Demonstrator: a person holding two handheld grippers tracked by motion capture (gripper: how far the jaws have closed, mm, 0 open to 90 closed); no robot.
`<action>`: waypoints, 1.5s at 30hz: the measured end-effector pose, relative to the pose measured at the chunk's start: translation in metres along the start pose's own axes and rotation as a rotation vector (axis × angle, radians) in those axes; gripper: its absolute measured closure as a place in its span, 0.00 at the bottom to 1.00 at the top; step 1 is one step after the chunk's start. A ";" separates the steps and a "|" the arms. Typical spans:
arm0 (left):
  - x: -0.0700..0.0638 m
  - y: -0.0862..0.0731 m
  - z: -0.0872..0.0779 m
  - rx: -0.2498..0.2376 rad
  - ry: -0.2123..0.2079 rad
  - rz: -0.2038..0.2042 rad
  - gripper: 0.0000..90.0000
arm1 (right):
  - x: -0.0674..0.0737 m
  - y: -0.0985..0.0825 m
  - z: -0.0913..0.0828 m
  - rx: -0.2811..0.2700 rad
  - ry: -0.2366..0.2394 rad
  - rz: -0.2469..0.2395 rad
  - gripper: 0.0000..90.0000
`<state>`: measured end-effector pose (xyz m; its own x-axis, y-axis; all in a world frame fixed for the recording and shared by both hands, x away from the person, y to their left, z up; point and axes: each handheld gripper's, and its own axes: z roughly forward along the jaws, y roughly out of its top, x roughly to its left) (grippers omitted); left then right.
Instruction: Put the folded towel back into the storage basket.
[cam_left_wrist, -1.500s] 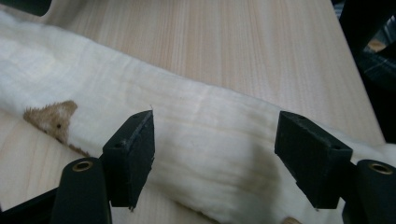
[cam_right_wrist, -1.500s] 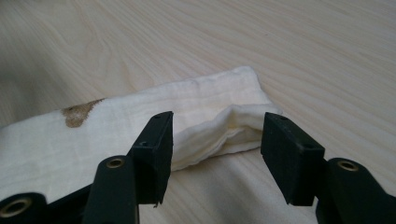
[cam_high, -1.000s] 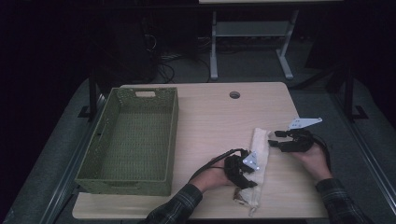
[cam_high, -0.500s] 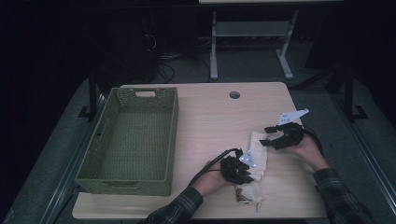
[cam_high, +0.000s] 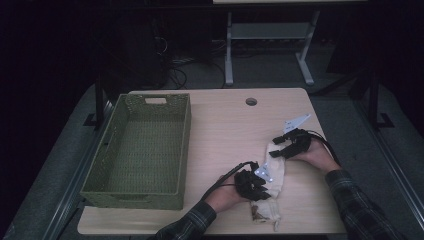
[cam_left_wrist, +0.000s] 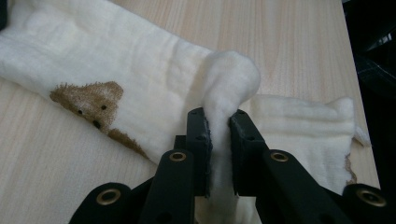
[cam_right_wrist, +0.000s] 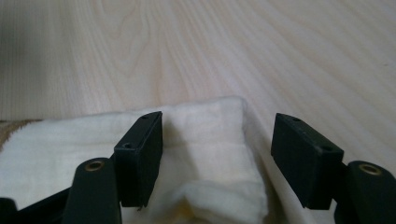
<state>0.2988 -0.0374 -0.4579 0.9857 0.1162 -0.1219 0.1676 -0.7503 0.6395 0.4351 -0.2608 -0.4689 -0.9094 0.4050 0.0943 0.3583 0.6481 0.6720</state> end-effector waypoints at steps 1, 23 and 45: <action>0.000 0.000 0.000 0.000 -0.001 -0.003 0.88 | -0.001 -0.001 0.001 0.011 -0.002 -0.015 0.38; 0.004 0.000 0.001 -0.008 -0.025 -0.034 0.88 | 0.010 -0.001 -0.001 0.025 0.078 -0.031 0.89; 0.011 0.022 -0.049 -0.105 0.051 -0.029 0.89 | 0.019 0.045 -0.029 -0.011 0.042 -0.100 0.90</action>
<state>0.3146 -0.0209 -0.4077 0.9795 0.1722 -0.1044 0.1944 -0.6738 0.7128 0.4281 -0.2426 -0.4154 -0.9488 0.3108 0.0568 0.2628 0.6766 0.6878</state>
